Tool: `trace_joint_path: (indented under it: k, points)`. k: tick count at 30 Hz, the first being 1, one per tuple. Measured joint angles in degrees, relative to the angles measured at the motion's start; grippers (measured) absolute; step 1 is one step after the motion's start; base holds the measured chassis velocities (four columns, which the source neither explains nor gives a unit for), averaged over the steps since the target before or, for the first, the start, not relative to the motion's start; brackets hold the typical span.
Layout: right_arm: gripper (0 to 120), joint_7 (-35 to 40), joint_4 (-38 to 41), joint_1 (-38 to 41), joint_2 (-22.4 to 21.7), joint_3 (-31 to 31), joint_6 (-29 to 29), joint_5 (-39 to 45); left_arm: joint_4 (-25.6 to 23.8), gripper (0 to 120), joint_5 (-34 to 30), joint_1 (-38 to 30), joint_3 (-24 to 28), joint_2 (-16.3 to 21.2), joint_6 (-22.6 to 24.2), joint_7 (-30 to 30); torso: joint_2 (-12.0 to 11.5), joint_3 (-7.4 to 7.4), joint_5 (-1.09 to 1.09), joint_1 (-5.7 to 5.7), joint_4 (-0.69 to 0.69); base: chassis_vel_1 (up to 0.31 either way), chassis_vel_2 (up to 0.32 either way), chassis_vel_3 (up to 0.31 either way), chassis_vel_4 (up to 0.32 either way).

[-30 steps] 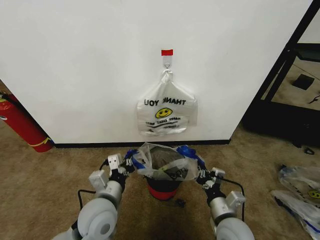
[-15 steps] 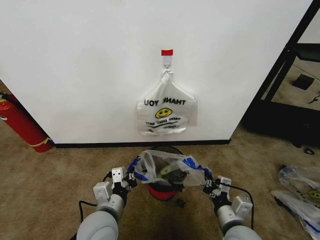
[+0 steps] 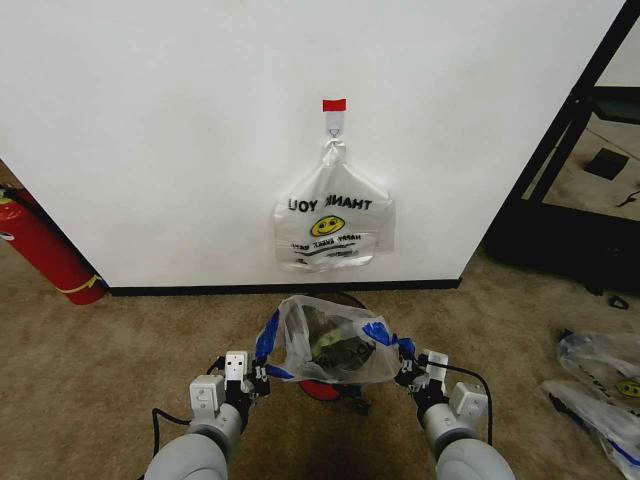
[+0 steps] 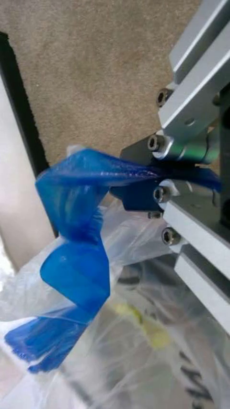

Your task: Pick up the garbage bag from the wall and place it over the trash bin.

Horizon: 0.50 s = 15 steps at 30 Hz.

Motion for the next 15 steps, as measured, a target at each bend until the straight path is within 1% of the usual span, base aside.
trace_joint_path:
  k: [5,8,15]
  points:
    - [0,0.51,-2.08,1.38,-0.28,-0.58,-0.86,0.32,2.04,0,-0.07,-0.66,2.56,-0.29,0.36,0.09,0.0,0.0,0.0,0.0,0.0,0.0,0.0,0.0,0.0]
    - [0,0.62,-2.5,1.64,-0.31,-0.67,-1.1,0.4,2.58,0,-0.07,-0.69,2.87,-0.25,0.43,0.2,0.0,0.0,0.0,0.0,0.0,0.0,0.0,0.0,0.0]
    - [0,0.72,-4.35,3.04,-0.26,-0.95,-1.56,0.78,5.6,0,-0.07,-1.73,3.49,-0.51,0.44,0.95,0.0,0.0,0.0,0.0,0.0,0.0,0.0,0.0,0.0]
